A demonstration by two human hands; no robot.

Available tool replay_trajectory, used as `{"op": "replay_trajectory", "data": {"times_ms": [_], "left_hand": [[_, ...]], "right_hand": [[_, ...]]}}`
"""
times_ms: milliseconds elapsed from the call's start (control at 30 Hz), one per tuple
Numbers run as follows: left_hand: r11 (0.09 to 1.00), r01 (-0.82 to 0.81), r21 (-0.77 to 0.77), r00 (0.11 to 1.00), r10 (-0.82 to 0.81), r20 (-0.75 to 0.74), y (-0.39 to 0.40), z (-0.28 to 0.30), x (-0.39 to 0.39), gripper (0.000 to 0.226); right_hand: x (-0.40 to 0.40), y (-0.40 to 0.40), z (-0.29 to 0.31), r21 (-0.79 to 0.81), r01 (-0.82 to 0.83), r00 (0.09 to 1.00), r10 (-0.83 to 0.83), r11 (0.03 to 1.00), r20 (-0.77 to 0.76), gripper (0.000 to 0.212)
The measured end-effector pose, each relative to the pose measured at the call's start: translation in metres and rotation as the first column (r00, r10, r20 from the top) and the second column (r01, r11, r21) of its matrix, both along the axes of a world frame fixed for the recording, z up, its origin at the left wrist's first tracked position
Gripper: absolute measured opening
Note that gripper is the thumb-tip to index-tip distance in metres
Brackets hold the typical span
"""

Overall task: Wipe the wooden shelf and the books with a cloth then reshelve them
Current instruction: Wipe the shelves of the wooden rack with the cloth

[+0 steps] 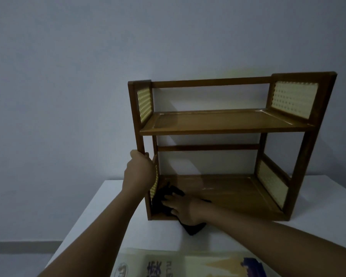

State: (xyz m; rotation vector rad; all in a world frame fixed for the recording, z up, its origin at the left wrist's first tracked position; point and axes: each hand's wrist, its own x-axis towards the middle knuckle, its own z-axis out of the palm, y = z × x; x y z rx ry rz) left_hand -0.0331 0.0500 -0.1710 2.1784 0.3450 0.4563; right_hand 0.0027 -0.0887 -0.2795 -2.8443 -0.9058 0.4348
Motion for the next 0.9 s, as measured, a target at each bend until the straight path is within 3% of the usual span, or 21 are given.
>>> {"op": "replay_trajectory", "data": {"times_ms": [233,400,567,733,900], "left_hand": [[0.996,-0.021,0.083,0.998,0.017,0.056,0.001,-0.008,0.007,0.028],[0.991,-0.059,0.122,0.996,0.049,0.080,0.005,-0.010,0.010,0.029],[0.992,-0.048,0.119,0.997,0.041,0.060,0.001,-0.010,0.009,0.031],[0.993,-0.072,0.090,0.997,0.069,0.044,-0.003,-0.007,0.008,0.032],[0.991,-0.103,0.084,0.995,0.102,0.026,-0.007,-0.006,0.008,0.031]], "right_hand": [[0.060,0.030,-0.001,-0.076,0.196,0.979,-0.191,0.978,0.070,0.062],[0.073,0.032,0.001,-0.008,0.195,0.979,-0.194,0.981,0.063,0.064],[0.063,-0.033,-0.006,-0.017,0.306,0.951,-0.305,0.952,0.060,0.064],[0.046,-0.146,-0.009,0.018,0.507,0.848,-0.503,0.862,0.169,0.069],[0.020,-0.183,-0.009,-0.002,0.577,0.804,-0.568,0.817,0.175,0.044]]}}
